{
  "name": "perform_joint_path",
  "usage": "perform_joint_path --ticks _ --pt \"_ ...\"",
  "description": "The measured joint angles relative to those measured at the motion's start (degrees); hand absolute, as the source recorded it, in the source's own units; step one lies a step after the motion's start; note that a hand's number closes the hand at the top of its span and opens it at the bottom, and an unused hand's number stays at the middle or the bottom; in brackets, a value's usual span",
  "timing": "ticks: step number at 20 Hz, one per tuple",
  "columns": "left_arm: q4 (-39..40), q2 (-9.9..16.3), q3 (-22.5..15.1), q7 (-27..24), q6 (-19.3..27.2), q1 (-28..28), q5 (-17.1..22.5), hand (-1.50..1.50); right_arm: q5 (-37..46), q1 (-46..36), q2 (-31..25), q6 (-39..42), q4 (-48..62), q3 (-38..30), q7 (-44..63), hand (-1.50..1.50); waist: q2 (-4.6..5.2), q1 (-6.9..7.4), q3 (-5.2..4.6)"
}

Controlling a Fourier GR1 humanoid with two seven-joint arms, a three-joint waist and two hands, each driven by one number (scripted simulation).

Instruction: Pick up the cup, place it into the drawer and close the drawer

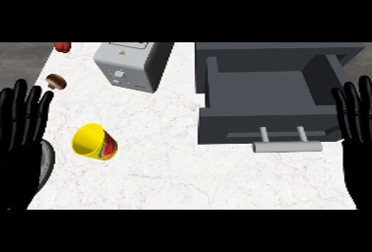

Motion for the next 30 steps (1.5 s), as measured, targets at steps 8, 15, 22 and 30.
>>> perform_joint_path --ticks 8,15,22,30 --pt "4.55 4.16 1.29 0.13 -13.53 0.89 16.17 -1.50 0.81 1.19 -0.87 0.82 -0.40 0.26 2.49 -1.50 -0.22 1.03 -0.21" --pt "9.17 7.98 6.80 6.13 -19.98 1.78 30.97 -1.50 0.77 1.05 -2.76 3.48 1.60 -0.53 3.18 -1.50 -0.25 1.12 -0.17" --pt "18.21 8.33 10.01 2.77 -24.32 2.74 29.57 -1.50 1.07 -0.20 -2.50 4.53 3.77 -1.17 2.46 -1.50 -0.25 1.09 -0.17" --pt "33.56 9.05 13.35 -6.31 -25.26 -0.80 20.15 -1.50 0.14 -1.80 -3.17 5.89 5.33 -3.12 2.23 -1.50 -0.20 0.87 -0.19"
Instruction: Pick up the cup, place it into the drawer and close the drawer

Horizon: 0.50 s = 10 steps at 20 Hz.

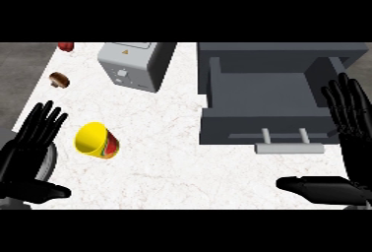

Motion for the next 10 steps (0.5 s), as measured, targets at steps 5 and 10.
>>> perform_joint_path --ticks 5,10 --pt "10.34 0.72 0.83 -6.88 0.55 -2.58 -6.40 -1.50 -0.17 -0.58 0.07 0.47 0.41 -0.68 0.21 -1.50 -0.01 -0.04 0.00" --pt "23.61 1.74 1.16 -15.20 1.05 -6.08 -12.14 -1.50 -0.24 -1.66 0.12 0.91 1.00 -1.12 0.30 -1.50 0.03 -0.14 -0.02"
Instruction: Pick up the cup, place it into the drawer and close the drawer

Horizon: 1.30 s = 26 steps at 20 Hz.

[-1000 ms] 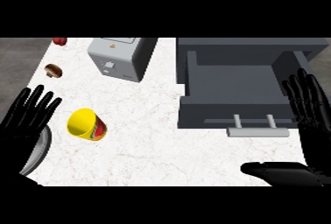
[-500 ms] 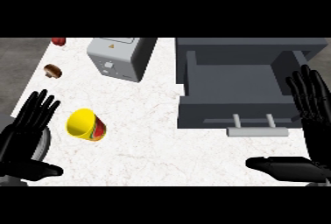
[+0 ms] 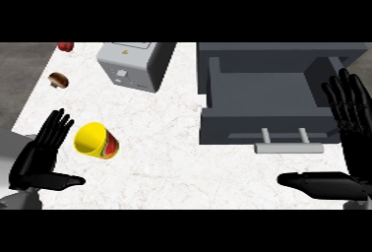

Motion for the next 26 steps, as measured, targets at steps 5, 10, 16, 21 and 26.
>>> perform_joint_path --ticks 5,10,16,21,26 --pt "15.27 2.09 1.07 -9.08 -0.83 -5.20 -3.36 -1.50 -0.58 0.90 -0.06 1.11 0.22 -0.68 -0.84 -1.50 0.03 -0.18 0.00" --pt "29.74 3.83 1.51 -17.56 0.60 -10.41 -6.61 -1.50 1.02 0.74 1.10 0.34 -0.70 0.66 0.06 -1.50 0.10 -0.33 -0.04" --pt "41.37 4.87 1.94 -23.86 3.45 -15.29 -8.66 -1.50 0.72 0.57 1.14 1.06 -0.78 0.69 0.20 -1.50 0.25 -0.71 -0.10" --pt "45.76 5.09 1.42 -27.01 4.39 -17.22 -9.94 -1.50 0.92 -0.17 1.38 1.23 0.98 0.65 -0.63 -1.50 0.34 -0.79 -0.13" --pt "48.75 3.93 1.10 -29.08 5.85 -19.13 -10.85 -1.50 0.23 -0.19 1.15 2.16 1.71 0.38 -1.63 -1.50 0.52 -1.28 -0.20"
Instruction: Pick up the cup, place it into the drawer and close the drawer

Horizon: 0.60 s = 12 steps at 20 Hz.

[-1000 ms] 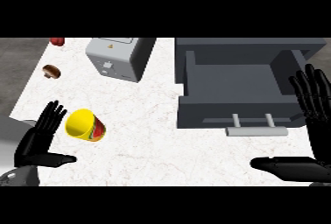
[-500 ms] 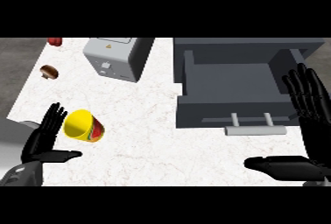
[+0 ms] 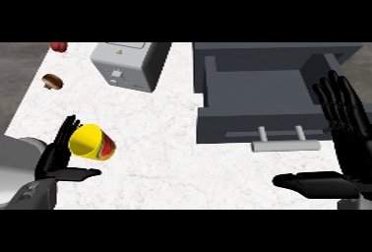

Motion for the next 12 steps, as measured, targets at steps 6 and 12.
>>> perform_joint_path --ticks 6,12 --pt "2.17 0.08 -0.09 -1.05 -0.11 -1.56 -0.44 -1.50 -0.18 -0.69 0.11 0.02 0.79 -0.38 -0.41 -1.50 0.07 -0.09 -0.02" --pt "2.93 -0.52 0.11 -1.11 -1.01 -2.57 -0.15 -1.50 -1.09 -0.71 -0.68 0.90 0.65 -1.20 0.02 -1.50 0.15 -0.31 -0.05"
